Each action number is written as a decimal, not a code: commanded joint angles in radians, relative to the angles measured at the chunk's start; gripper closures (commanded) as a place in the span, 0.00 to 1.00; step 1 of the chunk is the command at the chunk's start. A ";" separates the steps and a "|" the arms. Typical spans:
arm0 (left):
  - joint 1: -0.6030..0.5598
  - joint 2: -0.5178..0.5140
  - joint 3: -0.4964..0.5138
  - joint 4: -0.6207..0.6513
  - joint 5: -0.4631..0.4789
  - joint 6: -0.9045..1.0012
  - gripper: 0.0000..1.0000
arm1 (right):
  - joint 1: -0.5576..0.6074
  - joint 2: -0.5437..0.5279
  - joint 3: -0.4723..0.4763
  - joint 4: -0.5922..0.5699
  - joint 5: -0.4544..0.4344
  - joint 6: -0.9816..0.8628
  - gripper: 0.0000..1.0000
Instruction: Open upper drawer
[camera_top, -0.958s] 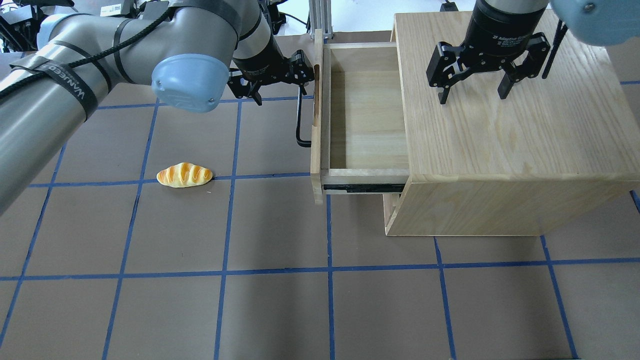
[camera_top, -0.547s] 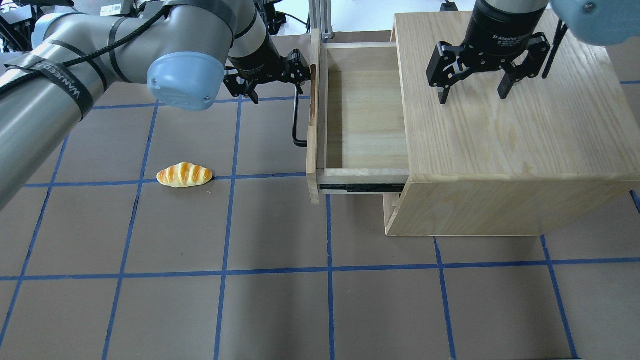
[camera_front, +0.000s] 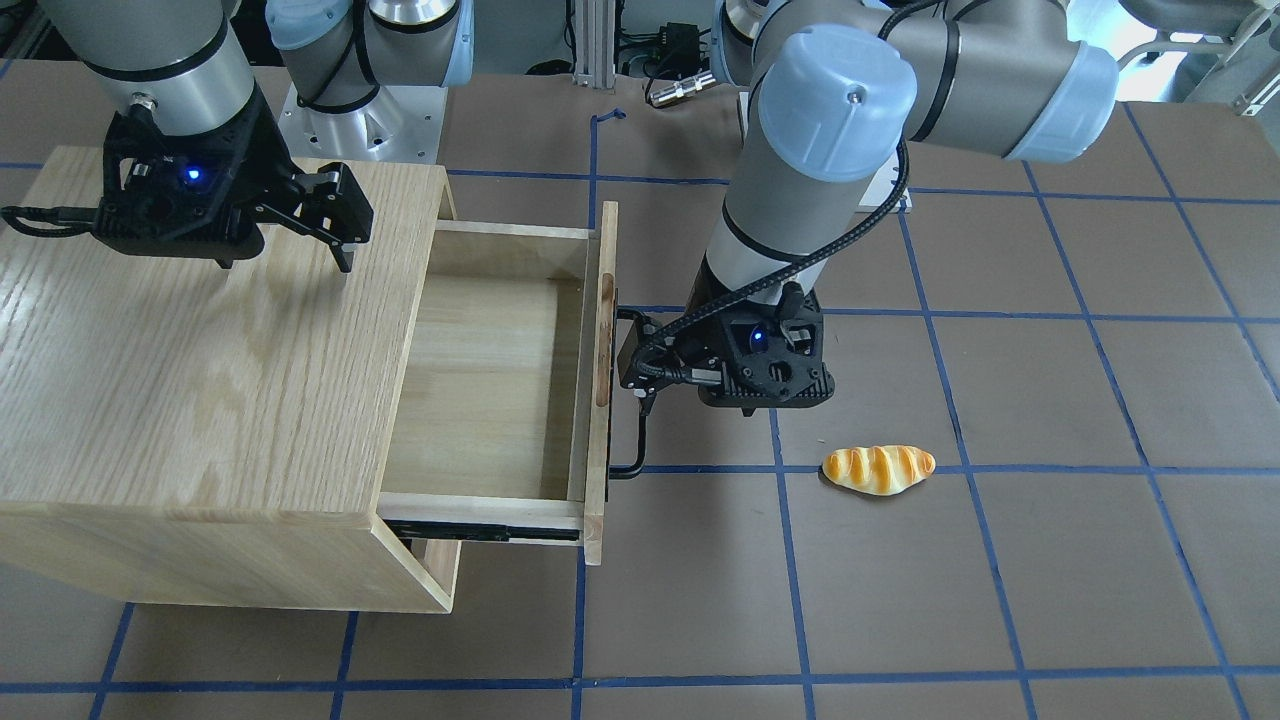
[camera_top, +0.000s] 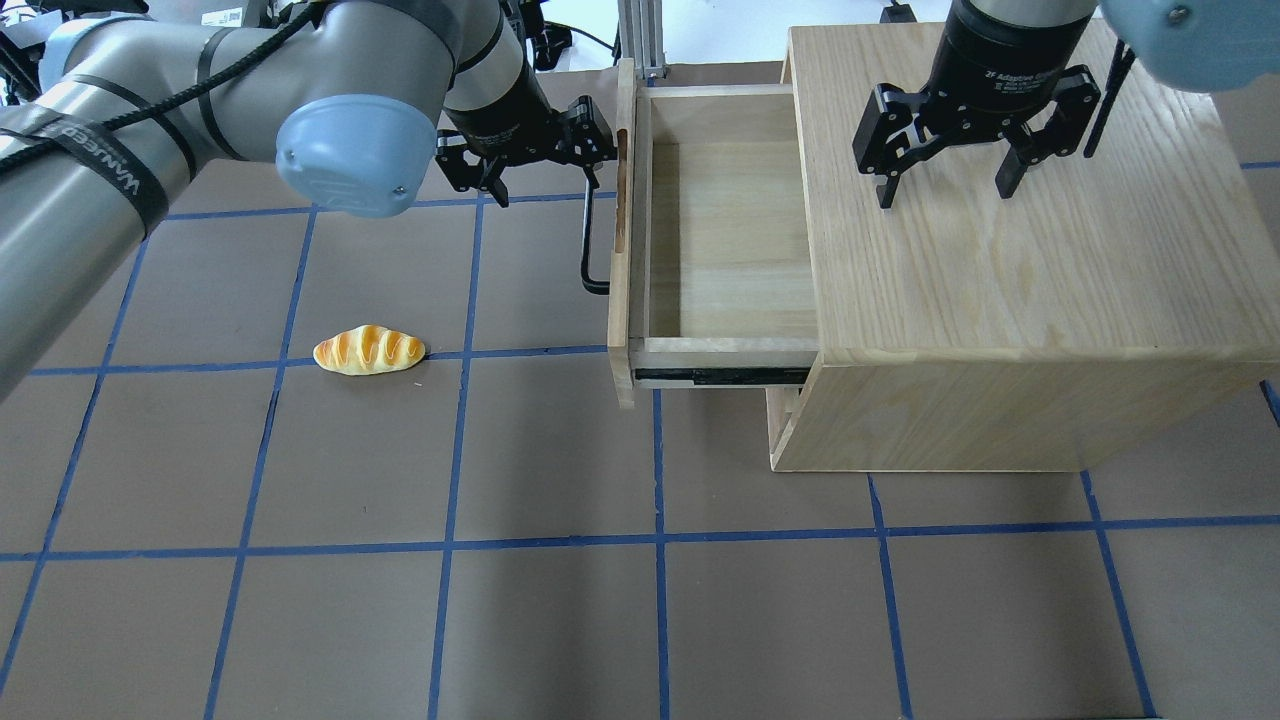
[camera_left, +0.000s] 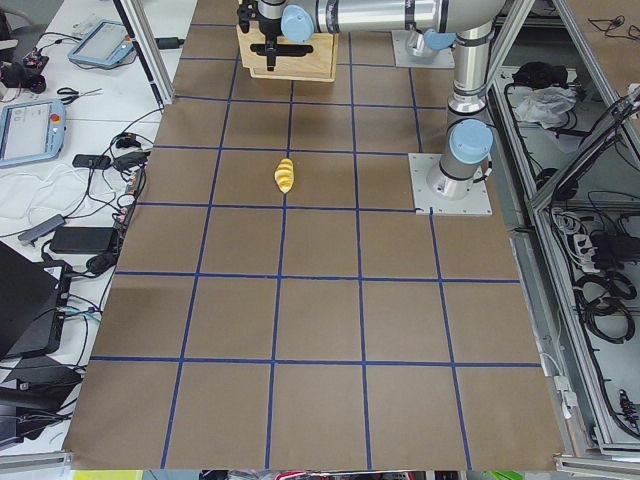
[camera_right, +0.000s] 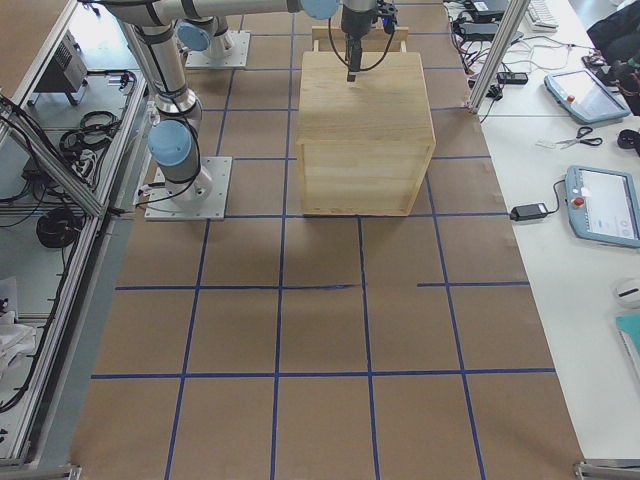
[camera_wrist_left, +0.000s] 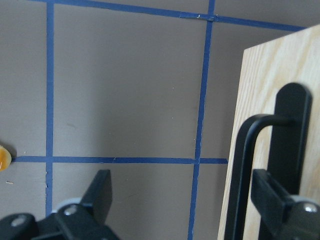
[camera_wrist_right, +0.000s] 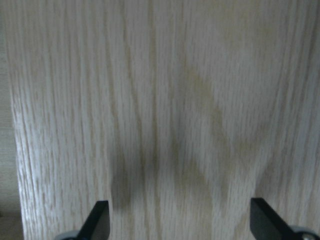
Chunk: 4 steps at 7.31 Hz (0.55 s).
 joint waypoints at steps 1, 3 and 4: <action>0.068 0.074 0.034 -0.095 0.019 0.000 0.00 | 0.000 0.000 0.001 0.000 0.000 0.000 0.00; 0.165 0.139 0.033 -0.127 0.019 0.009 0.00 | 0.000 0.000 0.001 0.000 0.000 0.000 0.00; 0.174 0.153 0.024 -0.189 0.029 0.018 0.00 | 0.000 0.000 0.000 0.000 0.000 -0.001 0.00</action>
